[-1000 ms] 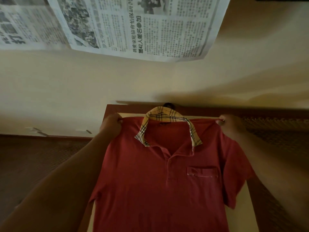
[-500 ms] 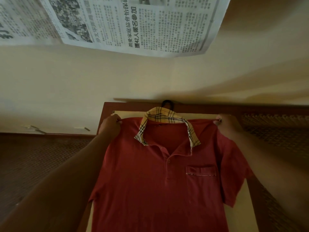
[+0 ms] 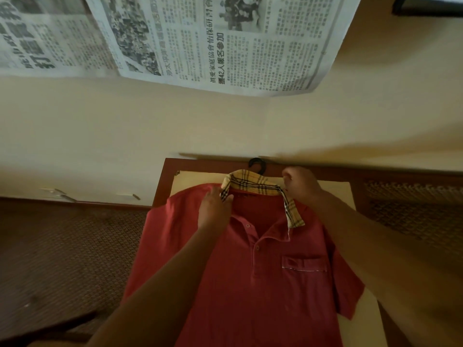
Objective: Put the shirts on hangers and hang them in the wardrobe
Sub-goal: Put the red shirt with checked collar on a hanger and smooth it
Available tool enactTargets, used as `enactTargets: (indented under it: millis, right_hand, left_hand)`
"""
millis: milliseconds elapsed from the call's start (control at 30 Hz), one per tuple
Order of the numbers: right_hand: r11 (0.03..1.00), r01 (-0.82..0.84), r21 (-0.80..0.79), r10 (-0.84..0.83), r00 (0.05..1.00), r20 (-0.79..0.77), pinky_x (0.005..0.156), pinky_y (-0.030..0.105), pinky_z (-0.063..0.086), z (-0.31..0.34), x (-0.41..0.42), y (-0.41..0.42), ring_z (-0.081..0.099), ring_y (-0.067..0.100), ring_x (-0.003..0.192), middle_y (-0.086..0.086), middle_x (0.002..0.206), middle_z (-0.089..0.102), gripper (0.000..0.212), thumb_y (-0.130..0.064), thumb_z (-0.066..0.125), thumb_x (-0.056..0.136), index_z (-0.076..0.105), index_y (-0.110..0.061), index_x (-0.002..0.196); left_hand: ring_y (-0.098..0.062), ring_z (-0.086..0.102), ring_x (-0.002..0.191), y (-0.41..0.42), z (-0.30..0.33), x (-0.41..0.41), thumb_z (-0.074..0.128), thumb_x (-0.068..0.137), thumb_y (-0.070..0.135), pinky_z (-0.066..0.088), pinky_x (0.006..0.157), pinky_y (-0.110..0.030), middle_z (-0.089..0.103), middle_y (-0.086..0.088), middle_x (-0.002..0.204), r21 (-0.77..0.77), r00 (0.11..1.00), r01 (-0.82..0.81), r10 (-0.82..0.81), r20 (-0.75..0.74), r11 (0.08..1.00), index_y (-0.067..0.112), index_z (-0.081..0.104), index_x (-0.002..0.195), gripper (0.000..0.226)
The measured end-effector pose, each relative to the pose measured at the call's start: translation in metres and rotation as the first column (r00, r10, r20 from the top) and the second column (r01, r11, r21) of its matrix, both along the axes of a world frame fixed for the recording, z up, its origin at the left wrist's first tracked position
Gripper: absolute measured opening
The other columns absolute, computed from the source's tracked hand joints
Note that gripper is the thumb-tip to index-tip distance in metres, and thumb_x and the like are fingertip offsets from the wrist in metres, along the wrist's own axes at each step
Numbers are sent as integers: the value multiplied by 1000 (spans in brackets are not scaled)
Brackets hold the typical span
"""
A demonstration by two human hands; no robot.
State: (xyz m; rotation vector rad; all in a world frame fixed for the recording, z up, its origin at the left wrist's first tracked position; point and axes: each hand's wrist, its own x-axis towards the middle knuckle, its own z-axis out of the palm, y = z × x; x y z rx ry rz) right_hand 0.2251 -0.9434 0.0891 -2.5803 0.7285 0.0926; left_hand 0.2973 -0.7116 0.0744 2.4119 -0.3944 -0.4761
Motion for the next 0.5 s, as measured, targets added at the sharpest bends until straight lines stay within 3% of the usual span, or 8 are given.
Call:
enactTargets:
  millis: [167, 267, 333, 400, 500]
  right_hand:
    - [996, -15, 93, 24, 995, -97, 77, 43, 50, -9, 24, 20, 60, 37, 93, 21, 100, 66, 23, -7, 47, 94, 67, 4, 98]
    - [989, 28, 146, -4, 987, -161, 76, 36, 47, -11, 34, 25, 61, 35, 95, 19, 101, 67, 23, -10, 50, 94, 69, 1, 98]
    - [978, 85, 192, -43, 976, -216, 71, 33, 46, -11, 42, 24, 62, 31, 87, 15, 91, 66, 22, -13, 51, 94, 69, -2, 86]
    - [948, 190, 256, -123, 959, -256, 65, 28, 42, -12, 47, 20, 53, 20, 68, 5, 76, 56, 27, -16, 50, 95, 57, -14, 69]
    - [900, 297, 319, -220, 941, -257, 75, 25, 36, -14, 50, 14, 38, 8, 60, 2, 78, 47, 32, -21, 46, 97, 41, -24, 65]
  left_hand:
    - [-26, 62, 97, -6, -11, 3, 54, 93, 13, 46, 73, -31, 64, -9, 107, -2, 996, -15, 15, -90, 1000, 11, 53, 122, 30]
    - [-22, 60, 93, -6, -13, 5, 54, 93, 15, 41, 71, -29, 64, -7, 105, 13, 996, -13, 14, -86, 1000, 11, 56, 117, 24]
    - [-19, 58, 90, -4, -13, 5, 57, 93, 21, 41, 71, -28, 64, -4, 102, -2, 995, -20, 20, -94, 1000, 13, 58, 113, 22]
    - [-18, 59, 92, -2, -16, 6, 61, 90, 27, 42, 73, -28, 63, -1, 102, -18, 996, -15, 13, -93, 1000, 15, 58, 114, 26]
    - [-18, 60, 94, -4, -17, 6, 61, 90, 21, 50, 79, -33, 63, 0, 104, -22, 993, -32, 30, -115, 999, 17, 57, 116, 27]
